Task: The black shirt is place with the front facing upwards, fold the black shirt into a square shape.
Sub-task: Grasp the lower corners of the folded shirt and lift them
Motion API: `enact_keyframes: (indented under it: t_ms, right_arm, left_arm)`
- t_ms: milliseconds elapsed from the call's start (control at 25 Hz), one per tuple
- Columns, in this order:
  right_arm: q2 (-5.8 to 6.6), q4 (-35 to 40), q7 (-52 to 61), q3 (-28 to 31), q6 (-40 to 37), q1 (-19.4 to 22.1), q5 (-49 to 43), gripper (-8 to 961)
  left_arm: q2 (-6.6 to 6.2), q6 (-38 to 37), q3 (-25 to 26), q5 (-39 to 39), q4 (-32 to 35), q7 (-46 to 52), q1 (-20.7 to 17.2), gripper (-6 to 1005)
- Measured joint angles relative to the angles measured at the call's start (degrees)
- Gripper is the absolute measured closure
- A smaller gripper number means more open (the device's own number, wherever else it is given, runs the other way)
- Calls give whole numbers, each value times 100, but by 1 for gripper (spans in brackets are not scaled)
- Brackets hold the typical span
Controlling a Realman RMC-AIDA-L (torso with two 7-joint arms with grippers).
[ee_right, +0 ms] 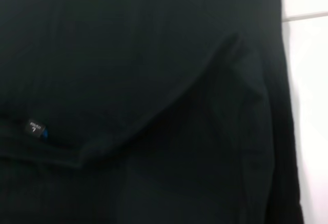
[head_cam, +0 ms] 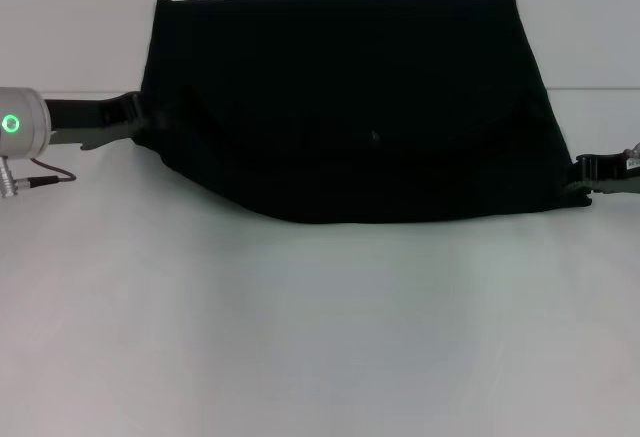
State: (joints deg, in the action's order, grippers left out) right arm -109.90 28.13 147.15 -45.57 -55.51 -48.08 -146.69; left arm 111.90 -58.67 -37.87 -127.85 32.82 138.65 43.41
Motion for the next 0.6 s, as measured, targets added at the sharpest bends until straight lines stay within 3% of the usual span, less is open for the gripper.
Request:
enact_keyframes:
  t_ms: [480,600]
  right_arm:
    - [26,63,-37,9,-80,45,8,895]
    - [58,234,-6,7,-543,126,4,894]
  left_arm:
    - [12,-187,-18,-2,-1,10,11,997]
    - [-29,-600,-10,-81,23,37,-3,997]
